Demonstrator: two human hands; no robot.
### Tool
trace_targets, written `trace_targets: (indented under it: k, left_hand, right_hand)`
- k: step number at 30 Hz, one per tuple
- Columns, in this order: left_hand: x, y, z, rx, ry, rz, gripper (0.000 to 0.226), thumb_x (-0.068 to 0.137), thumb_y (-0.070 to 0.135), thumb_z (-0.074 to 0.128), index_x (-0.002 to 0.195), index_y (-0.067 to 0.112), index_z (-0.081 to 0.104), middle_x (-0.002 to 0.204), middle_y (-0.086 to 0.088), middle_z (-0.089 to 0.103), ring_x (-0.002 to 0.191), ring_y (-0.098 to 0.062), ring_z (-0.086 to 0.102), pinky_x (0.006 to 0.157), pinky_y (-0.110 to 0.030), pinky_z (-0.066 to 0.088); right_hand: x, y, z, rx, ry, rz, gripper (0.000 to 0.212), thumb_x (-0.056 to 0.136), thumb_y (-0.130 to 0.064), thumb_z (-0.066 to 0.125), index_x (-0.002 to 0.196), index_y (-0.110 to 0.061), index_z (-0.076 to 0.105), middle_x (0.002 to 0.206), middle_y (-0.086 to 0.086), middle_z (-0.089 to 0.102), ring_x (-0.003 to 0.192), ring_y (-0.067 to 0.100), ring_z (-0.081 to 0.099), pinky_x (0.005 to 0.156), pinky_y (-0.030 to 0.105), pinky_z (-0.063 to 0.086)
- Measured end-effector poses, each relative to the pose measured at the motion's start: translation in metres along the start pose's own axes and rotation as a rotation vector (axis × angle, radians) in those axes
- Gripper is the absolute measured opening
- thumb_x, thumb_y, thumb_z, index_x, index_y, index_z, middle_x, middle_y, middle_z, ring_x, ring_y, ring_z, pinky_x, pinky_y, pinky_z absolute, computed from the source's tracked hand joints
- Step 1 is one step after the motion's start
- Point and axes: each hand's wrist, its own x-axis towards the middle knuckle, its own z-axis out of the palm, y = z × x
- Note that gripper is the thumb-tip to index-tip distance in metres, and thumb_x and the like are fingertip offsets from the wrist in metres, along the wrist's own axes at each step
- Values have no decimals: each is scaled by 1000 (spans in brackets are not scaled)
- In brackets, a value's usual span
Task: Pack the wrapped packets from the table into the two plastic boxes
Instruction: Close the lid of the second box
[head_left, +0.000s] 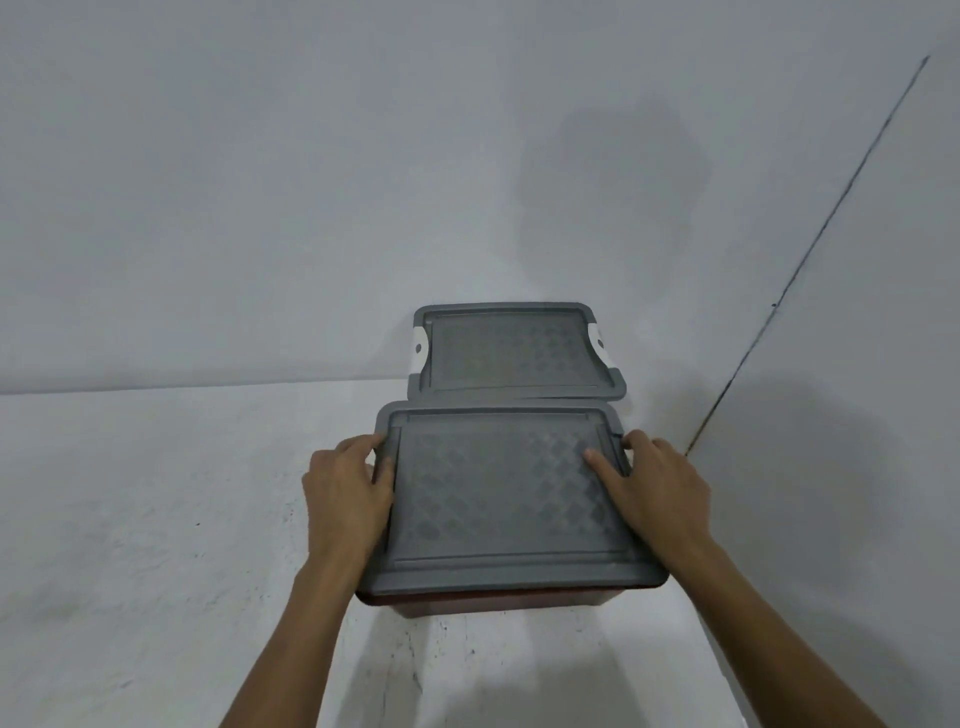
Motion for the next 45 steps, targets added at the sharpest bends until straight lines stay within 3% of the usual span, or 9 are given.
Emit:
trace_targets:
  k: [11, 14, 17, 24, 29, 33, 37, 41, 45]
  left_hand:
    - [-8, -14, -2, -233, -247, -354, 55, 92, 42, 57, 141, 21, 44, 140, -14, 51, 122, -33, 53, 102, -52, 43]
    - [-8, -13, -6, -215, -242, -396, 52, 90, 44, 60, 130, 13, 56, 127, -15, 61, 108, -30, 61, 95, -45, 48]
    - [-6, -15, -9, -223, -261, -404, 38, 88, 48, 61, 100, 13, 69, 99, -8, 71, 83, -24, 65, 81, -42, 55]
    - [-12, -1, -9, 150, -144, -295, 43, 92, 52, 51, 107, 12, 58, 95, -5, 63, 76, -20, 54, 65, -32, 42]
    - [-23, 9, -7, 239, -30, -170, 25, 96, 44, 46, 96, 19, 43, 79, -2, 60, 59, -15, 47, 55, -29, 34]
    - [-22, 10, -7, 287, -18, -113, 23, 98, 42, 44, 92, 20, 41, 72, 2, 56, 55, -12, 43, 54, -28, 32]
    - [-16, -2, -13, -31, -123, -163, 27, 95, 48, 46, 90, 21, 49, 81, 2, 61, 65, -12, 54, 56, -27, 44]
    - [-9, -20, -30, -525, -342, -347, 17, 95, 35, 55, 96, 17, 57, 97, -8, 67, 85, -26, 64, 60, -34, 56]
    - [-10, -27, -34, -665, -434, -430, 23, 90, 35, 62, 109, 23, 60, 104, -8, 70, 89, -25, 67, 61, -32, 54]
  right_hand:
    - [-6, 9, 9, 181, -99, 16, 64, 85, -68, 49, 126, -19, 48, 120, 10, 53, 101, 28, 58, 80, 38, 50]
    - [-6, 6, 5, 386, -170, 151, 74, 83, -64, 60, 131, -11, 42, 113, 14, 60, 96, 32, 59, 76, 36, 46]
    - [-5, 8, 9, 370, -172, 206, 78, 75, -73, 57, 111, -4, 53, 92, 5, 58, 77, 22, 55, 68, 33, 47]
    - [-12, 6, 4, 176, 26, 54, 55, 82, -69, 56, 94, -18, 39, 69, -6, 49, 58, 14, 48, 52, 28, 36]
    - [-6, 13, 7, 406, -109, 96, 50, 82, -62, 63, 100, -23, 37, 73, -5, 53, 65, 13, 54, 58, 31, 43]
    - [-6, 13, 1, 640, -303, 58, 39, 88, -44, 66, 110, -23, 41, 104, 0, 52, 87, 17, 53, 66, 30, 43]
    - [-12, 13, 3, 642, -250, -38, 25, 94, -34, 61, 115, -24, 52, 110, -3, 53, 93, 18, 53, 68, 21, 42]
    - [-14, 15, 7, 799, -186, 71, 23, 104, -26, 37, 127, -25, 40, 107, 5, 54, 84, 9, 55, 68, 27, 45]
    - [-18, 26, 11, 931, -184, 167, 24, 101, -23, 49, 124, -18, 52, 107, -2, 61, 90, 4, 58, 68, 22, 46]
